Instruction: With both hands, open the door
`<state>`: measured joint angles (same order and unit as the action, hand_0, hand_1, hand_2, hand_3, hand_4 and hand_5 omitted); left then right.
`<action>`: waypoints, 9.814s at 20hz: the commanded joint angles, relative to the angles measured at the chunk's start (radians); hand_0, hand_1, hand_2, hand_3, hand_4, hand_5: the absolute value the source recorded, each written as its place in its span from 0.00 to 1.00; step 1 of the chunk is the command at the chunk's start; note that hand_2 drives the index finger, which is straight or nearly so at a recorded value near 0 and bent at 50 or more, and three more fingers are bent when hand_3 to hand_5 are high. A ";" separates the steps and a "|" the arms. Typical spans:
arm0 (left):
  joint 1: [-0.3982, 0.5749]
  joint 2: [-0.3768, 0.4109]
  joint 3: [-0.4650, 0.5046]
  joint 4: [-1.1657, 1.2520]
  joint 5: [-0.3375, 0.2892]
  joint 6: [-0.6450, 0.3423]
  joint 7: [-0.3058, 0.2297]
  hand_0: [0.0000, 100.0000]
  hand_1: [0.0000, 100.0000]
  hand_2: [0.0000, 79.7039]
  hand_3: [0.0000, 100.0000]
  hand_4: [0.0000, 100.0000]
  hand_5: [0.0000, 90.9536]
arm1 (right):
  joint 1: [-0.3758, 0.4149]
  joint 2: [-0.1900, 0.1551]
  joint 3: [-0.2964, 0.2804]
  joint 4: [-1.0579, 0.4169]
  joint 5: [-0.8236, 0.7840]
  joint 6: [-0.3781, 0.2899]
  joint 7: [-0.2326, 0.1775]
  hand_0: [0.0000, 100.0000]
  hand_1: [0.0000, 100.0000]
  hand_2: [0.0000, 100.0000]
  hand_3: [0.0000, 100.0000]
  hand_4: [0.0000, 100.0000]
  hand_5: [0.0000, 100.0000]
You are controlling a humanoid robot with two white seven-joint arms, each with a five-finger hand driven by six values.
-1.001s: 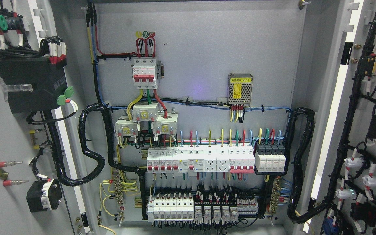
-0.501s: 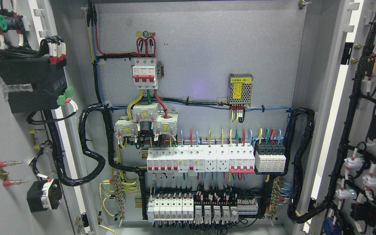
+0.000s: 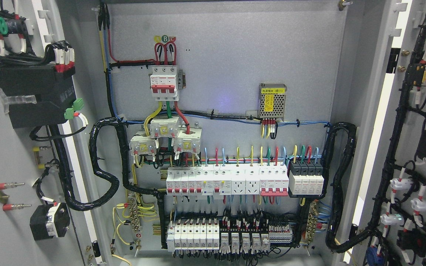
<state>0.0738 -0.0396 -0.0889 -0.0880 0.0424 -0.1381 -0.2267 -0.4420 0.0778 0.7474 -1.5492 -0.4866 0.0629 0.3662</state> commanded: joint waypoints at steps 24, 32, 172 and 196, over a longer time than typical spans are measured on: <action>0.523 0.225 -0.288 -1.430 -0.007 -0.099 0.033 0.00 0.00 0.00 0.00 0.04 0.00 | 0.427 -0.217 -0.281 -0.073 0.131 -0.455 -0.053 0.00 0.00 0.00 0.00 0.00 0.00; 0.548 0.310 -0.276 -1.555 0.004 -0.309 0.036 0.00 0.00 0.00 0.00 0.04 0.00 | 0.546 -0.274 -0.336 -0.209 0.132 -0.541 -0.053 0.00 0.00 0.00 0.00 0.00 0.00; 0.406 0.704 0.425 -1.587 0.863 -0.845 0.023 0.00 0.00 0.00 0.00 0.04 0.00 | 0.839 -0.750 -0.961 -0.272 -0.402 -0.842 0.102 0.00 0.00 0.00 0.00 0.00 0.00; 0.241 0.780 0.446 -1.425 0.883 -0.442 0.024 0.00 0.00 0.00 0.00 0.04 0.00 | 0.822 -0.820 -0.961 -0.178 -0.563 -0.842 0.177 0.00 0.00 0.00 0.00 0.00 0.00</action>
<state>0.3301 0.7148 0.3469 -1.5546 0.9219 -0.6020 -0.2064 0.3840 -0.7093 -0.2118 -1.7733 -1.0202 -0.7808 0.5419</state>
